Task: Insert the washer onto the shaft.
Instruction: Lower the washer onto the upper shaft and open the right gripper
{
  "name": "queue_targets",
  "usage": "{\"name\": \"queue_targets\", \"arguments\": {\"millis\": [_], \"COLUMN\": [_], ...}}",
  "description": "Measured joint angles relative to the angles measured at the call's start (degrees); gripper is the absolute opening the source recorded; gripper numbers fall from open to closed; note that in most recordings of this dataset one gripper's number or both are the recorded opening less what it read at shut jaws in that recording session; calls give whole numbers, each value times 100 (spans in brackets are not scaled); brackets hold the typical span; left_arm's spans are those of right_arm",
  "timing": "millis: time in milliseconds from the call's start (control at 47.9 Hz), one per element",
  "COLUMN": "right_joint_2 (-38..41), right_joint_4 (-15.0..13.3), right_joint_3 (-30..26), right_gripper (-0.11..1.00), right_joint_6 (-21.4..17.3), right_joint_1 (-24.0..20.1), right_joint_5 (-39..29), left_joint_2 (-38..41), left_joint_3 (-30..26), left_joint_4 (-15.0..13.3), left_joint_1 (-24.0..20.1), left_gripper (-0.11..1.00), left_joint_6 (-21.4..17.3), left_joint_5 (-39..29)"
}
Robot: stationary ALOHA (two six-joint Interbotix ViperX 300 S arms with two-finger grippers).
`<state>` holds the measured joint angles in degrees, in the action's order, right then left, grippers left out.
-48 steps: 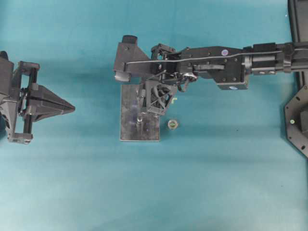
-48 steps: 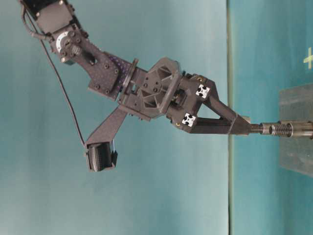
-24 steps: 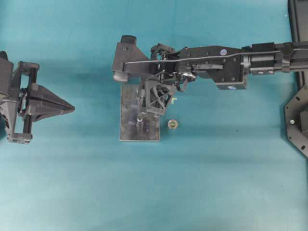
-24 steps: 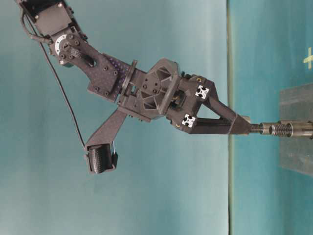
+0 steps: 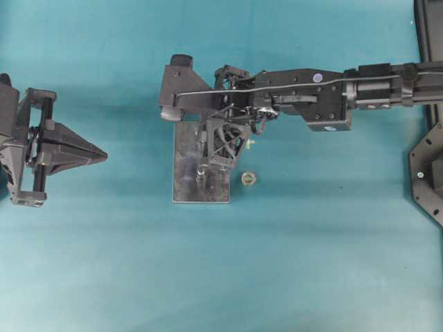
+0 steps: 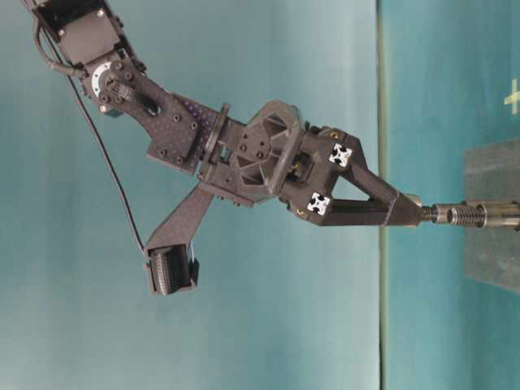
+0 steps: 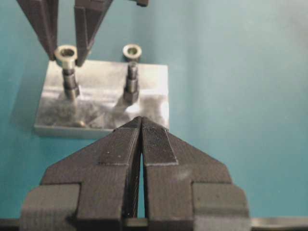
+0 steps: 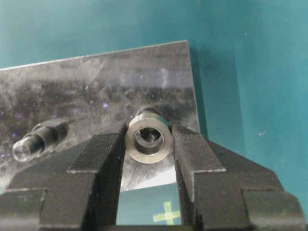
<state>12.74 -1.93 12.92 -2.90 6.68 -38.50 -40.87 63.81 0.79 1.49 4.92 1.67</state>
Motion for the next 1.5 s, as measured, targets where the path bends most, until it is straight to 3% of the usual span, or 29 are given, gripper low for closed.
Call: {"name": "queue_targets", "arguments": {"millis": [710, 752, 898, 940, 1149, 1504], "right_joint_2": [229, 229, 246, 246, 369, 352], "right_joint_4": [9, 9, 18, 26, 79, 79], "right_joint_3": [-167, -167, -211, -229, -290, -237], "right_gripper": [34, 41, 84, 90, 73, 70], "right_joint_6": [0, 0, 0, 0, 0, 0], "right_joint_1": [9, 18, 18, 18, -114, -114], "right_joint_5": [-185, -202, -211, -193, -185, -492], "left_joint_2": [-185, -185, -185, -193, -176, -193], "left_joint_3": [62, 62, 53, 53, 53, 62], "left_joint_4": [0, 0, 0, 0, 0, 0], "left_joint_1": [0, 0, 0, 0, 0, 0], "left_gripper": [0, 0, 0, 0, 0, 0], "left_joint_6": [62, 70, 123, 132, 132, 141], "left_joint_5": [0, -9, -9, -18, -18, -9]}}
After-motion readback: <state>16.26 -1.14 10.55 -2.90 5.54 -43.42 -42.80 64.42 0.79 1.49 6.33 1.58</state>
